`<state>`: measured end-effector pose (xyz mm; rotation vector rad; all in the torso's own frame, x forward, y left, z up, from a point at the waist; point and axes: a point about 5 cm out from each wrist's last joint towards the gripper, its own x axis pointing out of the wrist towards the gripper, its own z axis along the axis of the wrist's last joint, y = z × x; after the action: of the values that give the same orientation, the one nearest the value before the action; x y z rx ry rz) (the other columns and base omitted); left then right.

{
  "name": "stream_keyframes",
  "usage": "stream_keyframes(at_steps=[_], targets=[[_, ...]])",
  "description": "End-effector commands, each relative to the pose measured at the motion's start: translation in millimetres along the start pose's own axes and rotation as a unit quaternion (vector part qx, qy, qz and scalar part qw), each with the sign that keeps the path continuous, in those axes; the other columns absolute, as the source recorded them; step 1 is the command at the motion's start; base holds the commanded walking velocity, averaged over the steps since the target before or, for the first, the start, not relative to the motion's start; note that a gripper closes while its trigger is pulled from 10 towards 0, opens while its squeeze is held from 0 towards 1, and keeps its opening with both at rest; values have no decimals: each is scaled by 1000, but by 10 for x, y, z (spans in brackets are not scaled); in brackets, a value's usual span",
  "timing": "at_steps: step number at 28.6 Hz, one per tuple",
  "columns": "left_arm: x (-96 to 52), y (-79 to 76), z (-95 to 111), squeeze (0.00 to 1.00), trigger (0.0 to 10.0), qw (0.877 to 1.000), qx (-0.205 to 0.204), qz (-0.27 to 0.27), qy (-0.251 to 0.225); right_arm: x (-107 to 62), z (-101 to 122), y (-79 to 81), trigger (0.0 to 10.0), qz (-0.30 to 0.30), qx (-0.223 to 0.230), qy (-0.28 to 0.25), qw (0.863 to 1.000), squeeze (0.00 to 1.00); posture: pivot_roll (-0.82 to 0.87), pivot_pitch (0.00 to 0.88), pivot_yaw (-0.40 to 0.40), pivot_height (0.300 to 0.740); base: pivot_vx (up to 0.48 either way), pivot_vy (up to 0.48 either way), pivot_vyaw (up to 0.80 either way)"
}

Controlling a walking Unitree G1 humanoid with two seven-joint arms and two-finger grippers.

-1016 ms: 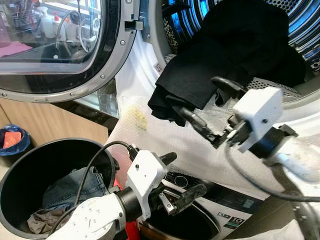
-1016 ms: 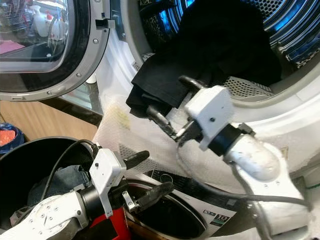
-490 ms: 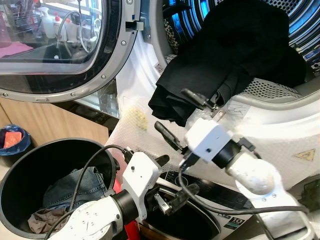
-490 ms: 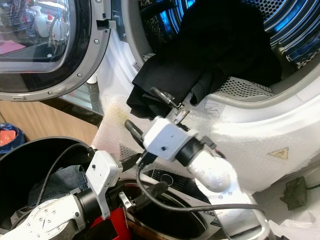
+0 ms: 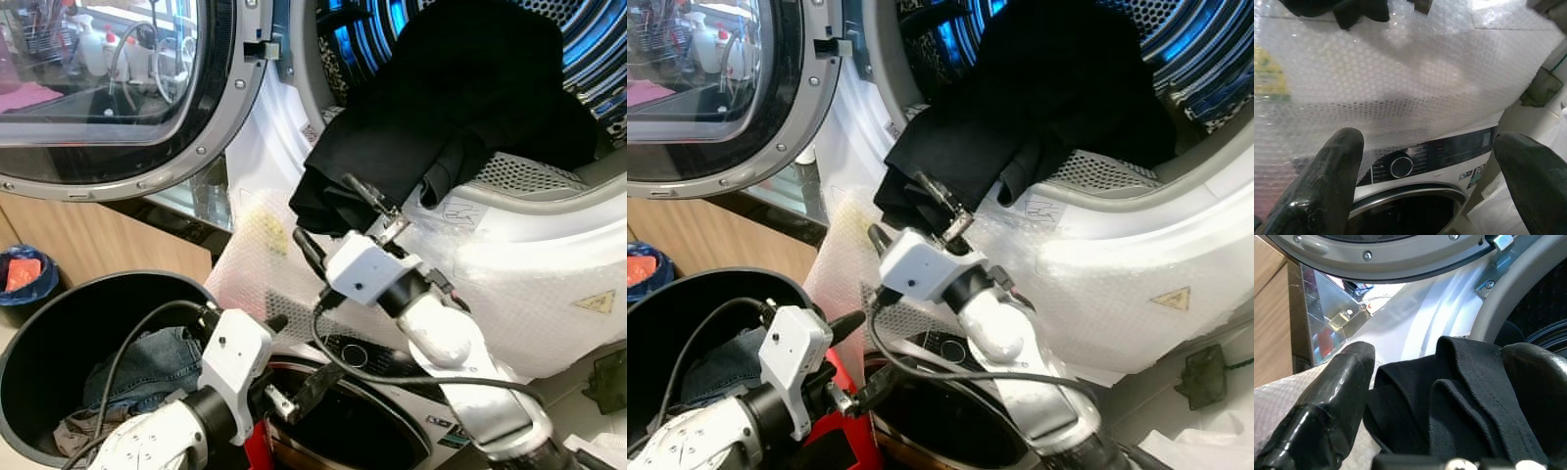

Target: Clothes washing

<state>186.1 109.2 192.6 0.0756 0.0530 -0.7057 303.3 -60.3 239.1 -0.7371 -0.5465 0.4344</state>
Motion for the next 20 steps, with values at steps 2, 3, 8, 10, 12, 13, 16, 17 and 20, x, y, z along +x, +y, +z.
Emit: stream_keyframes(at_steps=[2,3,8,10,12,13,16,17,20], targets=[[-37,-5,41,0,10000,1000,9,8,-4,34,-37,1,10000,-8,-22,1,1000,0,54,87,-164,740,0,0,0],[-42,-6,40,0,10000,1000,9,10,-3,41,-52,16,10000,-9,-27,2,1000,0,63,87,-169,740,0,0,0],[-60,-6,46,0,10000,1000,10,19,-3,79,-161,80,10000,-14,-44,25,999,0,83,82,-177,740,0,0,0],[-66,-6,48,0,10000,1000,11,23,-4,102,-225,85,10000,-22,-50,42,998,0,89,82,-180,740,0,0,0],[-70,-7,49,0,10000,1000,11,25,-4,126,-282,93,10000,-27,-51,56,997,0,93,81,-182,740,0,0,0],[-74,-6,49,0,10000,1000,11,27,-3,140,-320,102,10000,-28,-55,63,996,0,94,81,-184,740,0,0,0],[-81,-3,48,0,10000,999,13,31,-2,163,-385,104,10000,-32,-65,76,994,0,94,81,-184,740,0,0,0],[-84,0,48,0,10000,999,14,34,-2,180,-453,80,10000,-41,-82,85,992,0,98,83,-185,740,0,0,0],[-83,-2,51,0,10000,999,13,36,-2,198,-534,20,10000,-54,-113,93,988,0,96,84,-184,740,0,0,0]])
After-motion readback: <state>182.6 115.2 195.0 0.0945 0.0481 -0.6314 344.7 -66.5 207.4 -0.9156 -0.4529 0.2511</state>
